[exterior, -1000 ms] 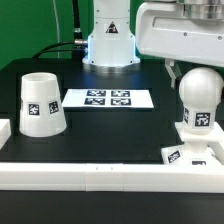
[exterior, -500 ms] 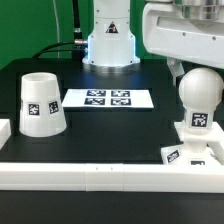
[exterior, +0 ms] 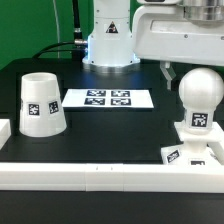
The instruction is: Assemble lamp
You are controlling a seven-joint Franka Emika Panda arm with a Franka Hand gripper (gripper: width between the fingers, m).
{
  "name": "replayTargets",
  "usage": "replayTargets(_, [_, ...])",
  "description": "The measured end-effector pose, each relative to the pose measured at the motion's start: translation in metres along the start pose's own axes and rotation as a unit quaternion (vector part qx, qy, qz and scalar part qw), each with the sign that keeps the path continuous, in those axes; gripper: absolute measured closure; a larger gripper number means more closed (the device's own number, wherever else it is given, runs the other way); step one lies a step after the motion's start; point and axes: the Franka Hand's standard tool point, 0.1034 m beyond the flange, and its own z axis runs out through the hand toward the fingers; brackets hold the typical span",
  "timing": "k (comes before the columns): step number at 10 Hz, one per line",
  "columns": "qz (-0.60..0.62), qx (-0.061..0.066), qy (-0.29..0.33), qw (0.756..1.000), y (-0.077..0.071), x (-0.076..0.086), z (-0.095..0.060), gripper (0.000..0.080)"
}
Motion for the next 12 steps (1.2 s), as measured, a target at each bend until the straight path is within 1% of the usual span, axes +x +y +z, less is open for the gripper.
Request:
replayTargets(2, [-0.100, 0.000, 0.000, 0.995, 0.0005, 0.0002, 0.0002, 0.0100])
replayTargets(4, [-0.199, -0.002, 0.001, 0.980, 0.0011, 0.0008, 0.0003, 0.0100])
replayTargets(6, [-0.308, -0.003, 0.002, 0.951, 0.0018, 0.0026, -0.0011, 0.0100])
replayTargets(7, [-0.361, -0.008, 0.003, 0.933, 0.0024, 0.0033, -0.0014, 0.0100])
replayTargets(8, [-0.410, -0.017, 0.008, 0.912, 0.0012, 0.0041, -0.0022, 0.0100])
replayTargets(10, [-0.472, -0.029, 0.010, 0.881, -0.0027, 0.0034, -0.0033, 0.0100])
replayTargets(11, [-0.533, -0.033, 0.019, 0.845, -0.0049, 0.0064, -0.0056, 0.0100])
replayTargets(12, [-0.540, -0.033, 0.020, 0.841, -0.0054, 0.0064, -0.0055, 0.0100])
